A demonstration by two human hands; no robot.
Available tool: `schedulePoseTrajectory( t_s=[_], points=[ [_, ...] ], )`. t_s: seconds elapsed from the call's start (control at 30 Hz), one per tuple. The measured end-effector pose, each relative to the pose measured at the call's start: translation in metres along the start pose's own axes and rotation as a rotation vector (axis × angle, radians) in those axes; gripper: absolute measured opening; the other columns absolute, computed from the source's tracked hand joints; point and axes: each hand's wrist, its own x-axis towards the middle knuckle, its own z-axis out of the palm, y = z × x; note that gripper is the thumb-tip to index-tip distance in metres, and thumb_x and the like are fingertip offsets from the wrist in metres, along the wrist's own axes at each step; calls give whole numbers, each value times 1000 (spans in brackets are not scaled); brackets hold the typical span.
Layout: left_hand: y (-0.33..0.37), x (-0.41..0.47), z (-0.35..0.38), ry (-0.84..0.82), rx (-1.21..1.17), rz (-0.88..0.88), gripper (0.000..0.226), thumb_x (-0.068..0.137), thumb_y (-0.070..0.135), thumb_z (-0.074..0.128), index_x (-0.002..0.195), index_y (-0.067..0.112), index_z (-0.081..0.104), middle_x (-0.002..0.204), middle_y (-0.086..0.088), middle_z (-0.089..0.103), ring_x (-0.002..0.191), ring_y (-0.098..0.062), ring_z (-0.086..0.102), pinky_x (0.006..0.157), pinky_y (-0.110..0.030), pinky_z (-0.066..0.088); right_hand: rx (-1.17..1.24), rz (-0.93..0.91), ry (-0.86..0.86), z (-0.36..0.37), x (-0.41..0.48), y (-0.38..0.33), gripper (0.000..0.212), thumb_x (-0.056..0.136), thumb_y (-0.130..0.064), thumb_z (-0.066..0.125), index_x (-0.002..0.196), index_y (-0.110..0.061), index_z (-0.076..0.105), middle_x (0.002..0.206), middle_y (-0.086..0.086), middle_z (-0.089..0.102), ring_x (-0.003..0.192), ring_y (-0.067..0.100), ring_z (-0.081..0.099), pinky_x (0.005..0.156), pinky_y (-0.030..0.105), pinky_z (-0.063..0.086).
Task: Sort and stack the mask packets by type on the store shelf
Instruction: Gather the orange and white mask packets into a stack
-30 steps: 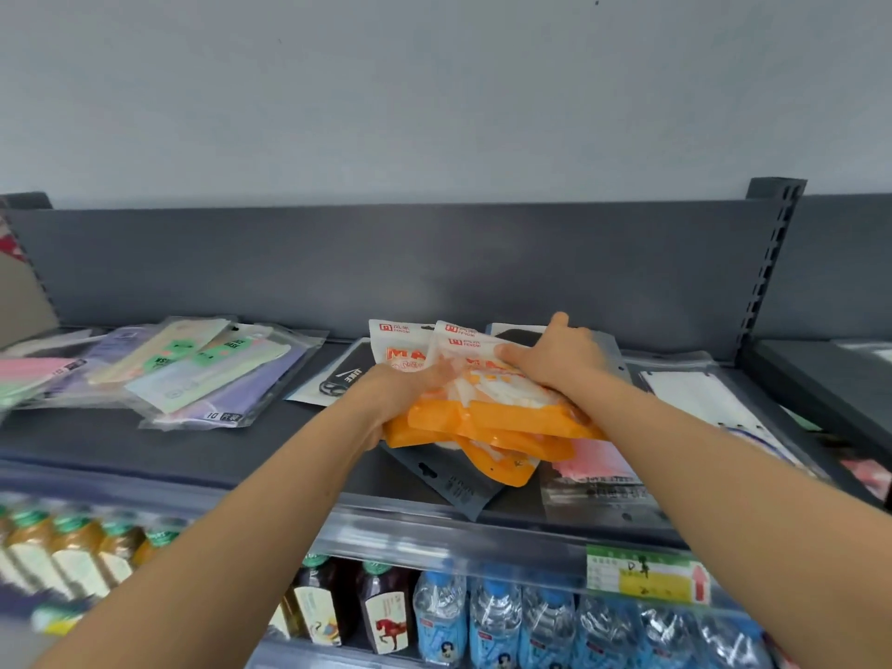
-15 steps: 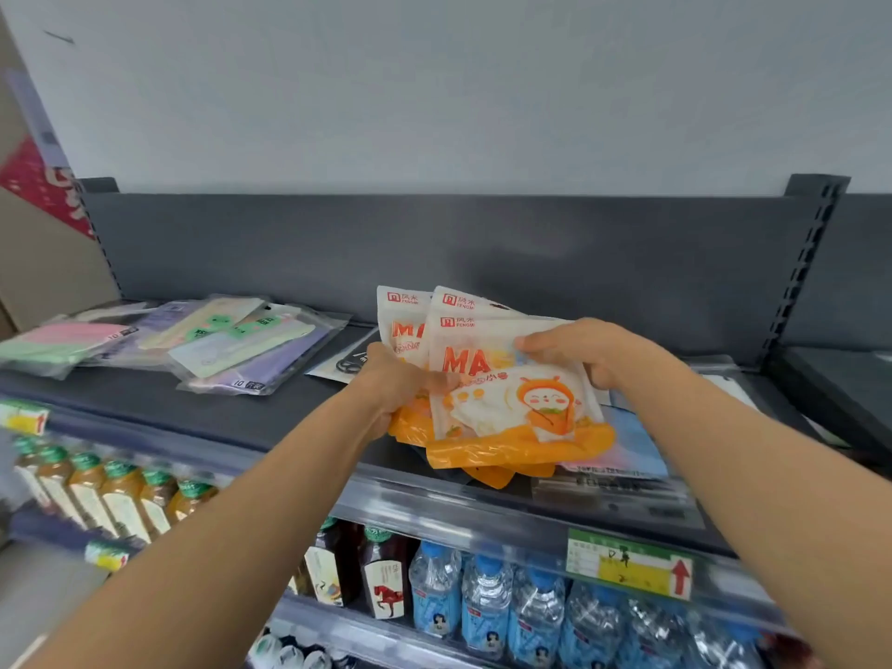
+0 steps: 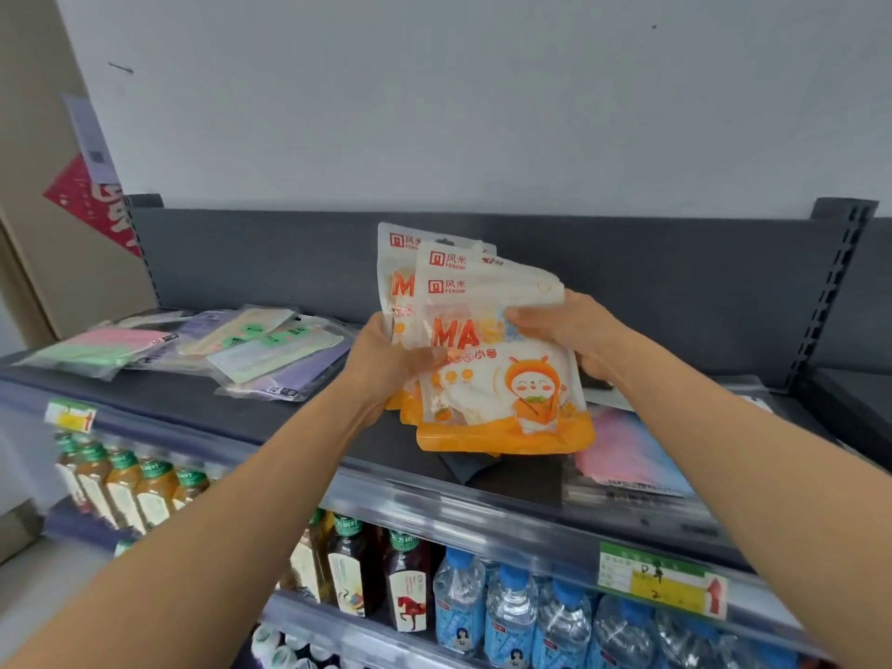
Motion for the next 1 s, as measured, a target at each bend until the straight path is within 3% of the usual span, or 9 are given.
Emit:
schedulePoseTrajectory(
  t_s=[0.17, 0.43, 0.53, 0.6, 0.67, 0.7, 0.77, 0.87, 1.0],
  points=[
    [7, 10, -50, 36, -45, 31, 49, 75, -8, 73, 115, 12, 55, 113, -12, 70, 100, -30, 69, 84, -50, 56, 48, -45, -5, 47, 15, -19, 32, 79, -27, 76, 108, -17, 65, 97, 6, 75, 83, 24, 74, 77, 42, 60],
    [6, 34, -168, 157, -67, 85, 48, 81, -8, 66, 120, 17, 54, 111, -6, 70, 99, -25, 69, 79, -45, 59, 172, -187, -42, 167, 55, -51, 32, 79, -14, 76, 105, -26, 61, 109, 3, 70, 98, 20, 69, 83, 40, 58],
    [10, 43, -215, 218, -37, 126, 47, 81, -7, 66, 122, 12, 54, 110, -6, 70, 98, -24, 69, 78, -42, 59, 160, -249, -85, 214, 72, -61, 38, 77, -17, 77, 112, -18, 63, 111, 7, 70, 100, 23, 69, 87, 45, 56],
    [11, 47, -243, 236, -23, 143, 47, 82, -7, 65, 125, 10, 53, 112, -7, 70, 99, -23, 69, 78, -42, 59, 189, -234, -76, 244, 82, -64, 75, 66, -32, 85, 129, -11, 52, 116, 6, 68, 103, 23, 68, 90, 47, 55],
    [7, 51, -268, 246, -14, 138, 46, 83, -7, 65, 125, 9, 54, 112, -8, 70, 99, -24, 69, 79, -42, 59, 207, -158, -22, 271, 90, -67, 109, 64, -38, 86, 147, -14, 20, 121, -1, 59, 108, 21, 63, 94, 45, 53],
    [4, 52, -279, 257, -16, 129, 45, 83, -6, 64, 125, 8, 54, 112, -9, 70, 99, -24, 70, 80, -42, 59, 227, -127, -2, 282, 95, -67, 114, 70, -36, 82, 150, -17, 4, 120, -3, 56, 110, 21, 61, 95, 44, 52],
    [-3, 54, -298, 285, -34, 113, 44, 85, -4, 63, 126, 7, 53, 113, -10, 69, 99, -26, 69, 81, -43, 58, 233, -102, 8, 300, 107, -65, 115, 76, -32, 78, 150, -18, -9, 121, -2, 56, 109, 20, 61, 94, 42, 51],
    [-8, 59, -319, 310, -78, 81, 38, 90, 0, 58, 126, 8, 52, 111, -8, 70, 98, -25, 69, 80, -41, 58, 204, -92, 6, 323, 122, -68, 108, 79, -27, 76, 151, -21, -4, 126, -1, 52, 103, 17, 59, 84, 34, 52],
    [-11, 64, -335, 314, -57, 45, 33, 94, 10, 56, 126, 10, 53, 109, -6, 71, 96, -24, 70, 81, -42, 58, 213, -121, -16, 353, 143, -73, 97, 78, -27, 76, 149, -21, 10, 133, 6, 52, 106, 24, 63, 87, 43, 56]
  ],
)
